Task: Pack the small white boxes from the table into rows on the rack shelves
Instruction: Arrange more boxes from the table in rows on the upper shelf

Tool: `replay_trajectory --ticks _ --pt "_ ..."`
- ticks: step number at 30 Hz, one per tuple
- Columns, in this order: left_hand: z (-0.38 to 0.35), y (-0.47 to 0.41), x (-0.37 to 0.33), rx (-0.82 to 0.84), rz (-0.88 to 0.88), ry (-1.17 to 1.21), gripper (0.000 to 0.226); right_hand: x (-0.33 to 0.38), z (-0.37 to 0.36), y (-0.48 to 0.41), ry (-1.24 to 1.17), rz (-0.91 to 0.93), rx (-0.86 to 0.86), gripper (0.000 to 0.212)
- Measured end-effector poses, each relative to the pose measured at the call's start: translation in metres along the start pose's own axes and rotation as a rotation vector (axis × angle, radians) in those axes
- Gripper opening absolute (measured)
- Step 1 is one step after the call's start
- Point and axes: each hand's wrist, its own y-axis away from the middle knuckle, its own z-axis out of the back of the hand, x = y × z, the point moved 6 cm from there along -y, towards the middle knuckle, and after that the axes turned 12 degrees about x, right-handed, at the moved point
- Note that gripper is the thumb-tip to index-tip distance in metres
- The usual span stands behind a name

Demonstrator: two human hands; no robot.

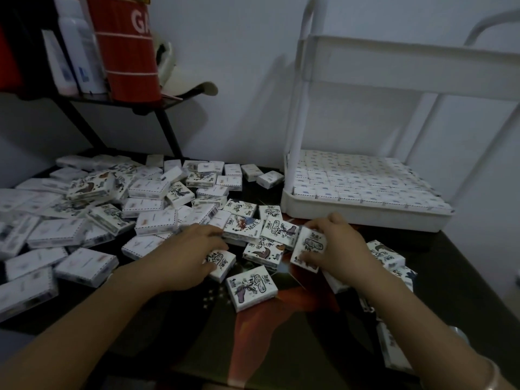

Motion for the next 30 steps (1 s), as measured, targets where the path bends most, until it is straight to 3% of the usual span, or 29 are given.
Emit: replay_trajectory --ticks 5,9,13,16,21,25,30 --pt "0.012 0.000 -0.008 -0.051 0.008 0.011 0.033 -0.010 0.000 0.002 -0.511 -0.024 0.040 0.035" --pt "0.017 0.002 -0.010 -0.094 0.053 -0.009 0.037 -0.009 0.005 0.008 -0.791 -0.005 0.066 0.032" --pt "0.029 0.005 -0.017 -0.145 -0.037 0.096 0.035 -0.006 0.023 0.018 -0.810 0.092 0.033 0.024" --pt "0.066 0.005 -0.037 -0.284 -0.148 0.271 0.023 -0.006 0.037 0.021 -0.803 0.135 0.025 0.013" --pt "0.169 -0.010 -0.079 -0.525 -0.236 0.435 0.024 -0.015 0.063 0.017 -0.764 0.162 -0.021 0.025" --pt "0.249 -0.030 -0.121 -0.554 -0.417 0.585 0.025 -0.030 0.101 0.011 -0.649 0.176 -0.153 0.037" --pt "0.315 -0.052 -0.149 -0.572 -0.474 0.670 0.023 -0.037 0.184 0.008 -0.699 0.269 -0.388 0.024"
